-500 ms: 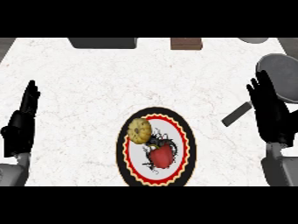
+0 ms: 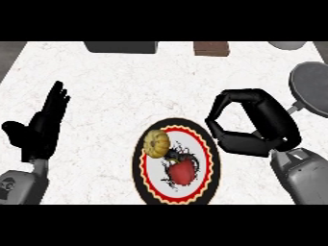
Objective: Pick the bell pepper from the plate and place it in the pan
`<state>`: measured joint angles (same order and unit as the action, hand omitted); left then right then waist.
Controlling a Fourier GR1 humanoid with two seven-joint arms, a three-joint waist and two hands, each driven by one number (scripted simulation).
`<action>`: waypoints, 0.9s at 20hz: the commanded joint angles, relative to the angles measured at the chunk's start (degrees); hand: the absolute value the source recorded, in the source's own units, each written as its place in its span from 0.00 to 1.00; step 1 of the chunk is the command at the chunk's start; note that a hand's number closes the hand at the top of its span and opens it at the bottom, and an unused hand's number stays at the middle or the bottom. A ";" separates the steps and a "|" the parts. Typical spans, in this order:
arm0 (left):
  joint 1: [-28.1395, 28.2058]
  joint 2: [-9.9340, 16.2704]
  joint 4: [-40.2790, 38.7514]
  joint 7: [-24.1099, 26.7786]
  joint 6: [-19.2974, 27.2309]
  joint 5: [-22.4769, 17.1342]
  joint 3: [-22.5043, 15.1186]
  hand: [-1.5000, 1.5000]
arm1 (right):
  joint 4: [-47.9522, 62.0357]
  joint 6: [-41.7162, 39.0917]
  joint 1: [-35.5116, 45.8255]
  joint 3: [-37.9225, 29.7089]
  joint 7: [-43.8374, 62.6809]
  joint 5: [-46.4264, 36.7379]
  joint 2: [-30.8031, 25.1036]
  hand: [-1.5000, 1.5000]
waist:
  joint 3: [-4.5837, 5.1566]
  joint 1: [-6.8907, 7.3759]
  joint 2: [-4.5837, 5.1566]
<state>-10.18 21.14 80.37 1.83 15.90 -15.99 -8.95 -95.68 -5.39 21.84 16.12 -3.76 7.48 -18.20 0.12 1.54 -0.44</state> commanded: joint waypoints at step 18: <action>0.35 0.58 9.39 -11.78 -1.40 -2.94 2.59 0.50 | -10.44 -11.19 4.15 11.33 -4.98 -35.72 -14.80 0.00 | -0.04 -0.88 0.23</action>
<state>-10.64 21.61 88.49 -9.54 14.90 -18.97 -6.63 -103.62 -15.41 22.82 22.56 -15.50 -20.90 -33.86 0.04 0.43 -0.19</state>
